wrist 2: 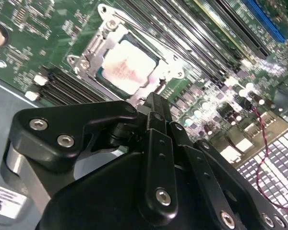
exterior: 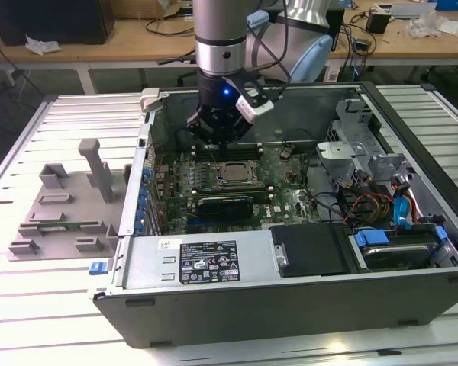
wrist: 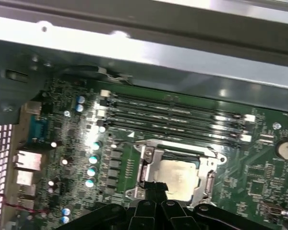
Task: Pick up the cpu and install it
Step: 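Install the first cpu locking lever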
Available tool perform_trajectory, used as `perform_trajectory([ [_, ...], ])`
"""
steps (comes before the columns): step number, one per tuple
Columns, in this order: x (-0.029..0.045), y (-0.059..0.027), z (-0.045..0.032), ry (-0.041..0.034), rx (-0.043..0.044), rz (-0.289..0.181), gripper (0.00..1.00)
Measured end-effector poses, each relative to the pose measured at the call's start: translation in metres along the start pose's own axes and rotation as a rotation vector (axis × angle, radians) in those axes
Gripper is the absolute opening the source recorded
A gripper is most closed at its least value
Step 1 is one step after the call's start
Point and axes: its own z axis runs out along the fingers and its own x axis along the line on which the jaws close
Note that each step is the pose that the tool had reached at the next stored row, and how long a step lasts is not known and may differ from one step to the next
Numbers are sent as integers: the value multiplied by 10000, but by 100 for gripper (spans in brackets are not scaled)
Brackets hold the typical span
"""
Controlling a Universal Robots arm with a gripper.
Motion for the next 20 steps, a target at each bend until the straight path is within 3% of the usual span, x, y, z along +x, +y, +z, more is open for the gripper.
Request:
perform_trajectory([
  [15,347,60,1,-3,-3,0,11],
  [17,377,65,1,-31,-145,0,11],
  [18,399,69,1,-78,-386,-2,11],
  [20,421,72,0,-121,-618,0,11],
])
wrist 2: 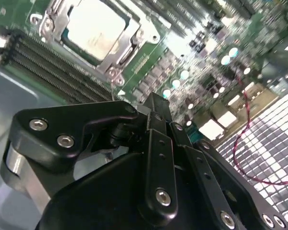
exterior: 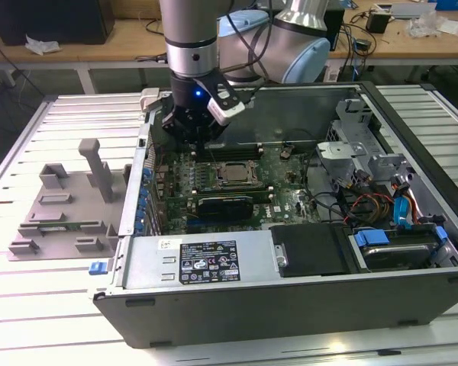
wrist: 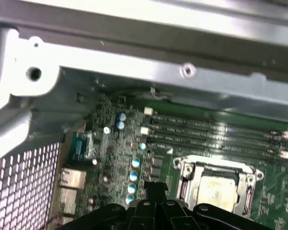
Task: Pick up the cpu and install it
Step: 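Install the first cpu locking lever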
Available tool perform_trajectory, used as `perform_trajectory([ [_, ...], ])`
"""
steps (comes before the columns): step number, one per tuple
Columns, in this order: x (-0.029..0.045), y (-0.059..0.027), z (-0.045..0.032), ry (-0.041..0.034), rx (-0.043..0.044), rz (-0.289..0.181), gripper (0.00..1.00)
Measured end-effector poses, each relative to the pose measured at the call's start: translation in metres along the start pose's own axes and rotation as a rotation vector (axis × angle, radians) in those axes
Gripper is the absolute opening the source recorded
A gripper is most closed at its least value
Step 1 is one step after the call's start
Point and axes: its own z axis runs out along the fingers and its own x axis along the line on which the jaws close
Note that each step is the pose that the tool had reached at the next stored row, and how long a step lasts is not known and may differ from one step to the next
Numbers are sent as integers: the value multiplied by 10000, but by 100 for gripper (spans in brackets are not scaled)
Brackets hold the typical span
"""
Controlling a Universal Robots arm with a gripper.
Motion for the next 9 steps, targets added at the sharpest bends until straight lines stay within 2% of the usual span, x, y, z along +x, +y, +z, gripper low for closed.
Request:
perform_trajectory([
  [1,16,3,0,-41,-222,-2,11],
  [3,31,5,0,-100,-551,-1,11],
  [4,36,6,0,-141,-793,-1,11],
  [5,37,6,0,-164,-921,5,11],
  [8,36,7,1,-204,-1116,100,11],
  [9,36,7,1,-204,-1116,101,11],
])
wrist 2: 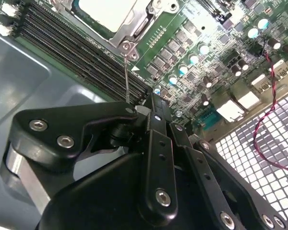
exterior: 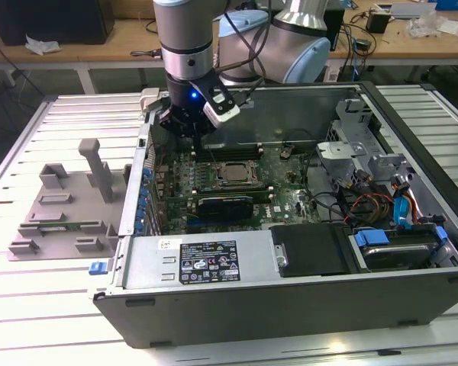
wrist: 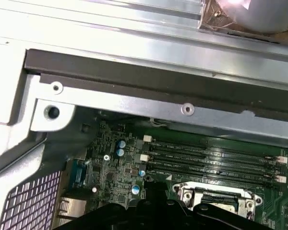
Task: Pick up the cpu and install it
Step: 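Install the first cpu locking lever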
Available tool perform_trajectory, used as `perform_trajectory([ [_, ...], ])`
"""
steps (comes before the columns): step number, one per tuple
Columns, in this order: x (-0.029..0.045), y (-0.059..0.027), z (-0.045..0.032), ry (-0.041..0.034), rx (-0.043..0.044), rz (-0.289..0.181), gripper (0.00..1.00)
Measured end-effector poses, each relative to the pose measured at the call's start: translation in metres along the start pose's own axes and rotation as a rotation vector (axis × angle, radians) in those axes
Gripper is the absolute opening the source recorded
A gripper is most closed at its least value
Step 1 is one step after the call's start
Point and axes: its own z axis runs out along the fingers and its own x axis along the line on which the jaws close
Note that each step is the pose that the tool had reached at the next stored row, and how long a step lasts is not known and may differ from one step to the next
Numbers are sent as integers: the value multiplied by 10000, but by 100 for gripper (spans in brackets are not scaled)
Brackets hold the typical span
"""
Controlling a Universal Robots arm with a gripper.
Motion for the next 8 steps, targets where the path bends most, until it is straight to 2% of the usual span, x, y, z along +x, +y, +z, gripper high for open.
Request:
perform_trajectory([
  [3,-13,-3,0,-3,-6,16,11],
  [8,-108,-19,0,-21,-21,137,11],
])
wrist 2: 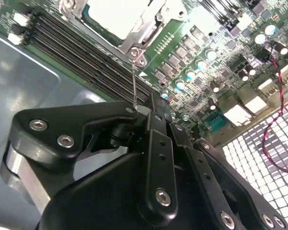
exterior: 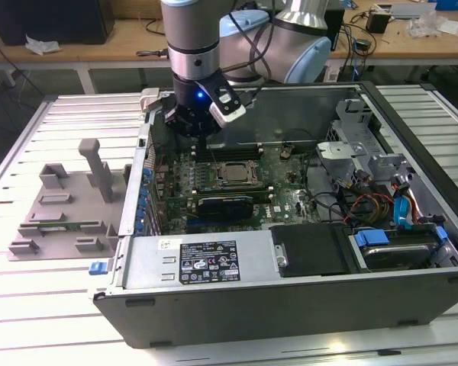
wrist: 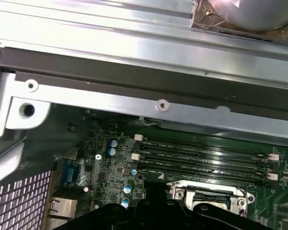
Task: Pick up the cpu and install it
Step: 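Install the first cpu locking lever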
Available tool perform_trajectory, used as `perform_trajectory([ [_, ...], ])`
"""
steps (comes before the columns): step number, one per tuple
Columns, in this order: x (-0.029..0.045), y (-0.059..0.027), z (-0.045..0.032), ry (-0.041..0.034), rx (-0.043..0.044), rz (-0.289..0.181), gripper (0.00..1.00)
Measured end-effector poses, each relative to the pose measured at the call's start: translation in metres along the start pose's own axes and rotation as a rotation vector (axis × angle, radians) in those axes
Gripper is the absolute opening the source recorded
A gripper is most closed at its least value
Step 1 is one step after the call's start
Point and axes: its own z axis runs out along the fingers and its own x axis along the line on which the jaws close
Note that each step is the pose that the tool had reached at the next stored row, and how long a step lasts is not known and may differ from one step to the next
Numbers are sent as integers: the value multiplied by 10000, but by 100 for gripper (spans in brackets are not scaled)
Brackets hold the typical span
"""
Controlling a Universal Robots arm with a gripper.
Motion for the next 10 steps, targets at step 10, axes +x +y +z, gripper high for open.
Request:
perform_trajectory([
  [10,-169,-39,10,-43,-7,308,11],
])
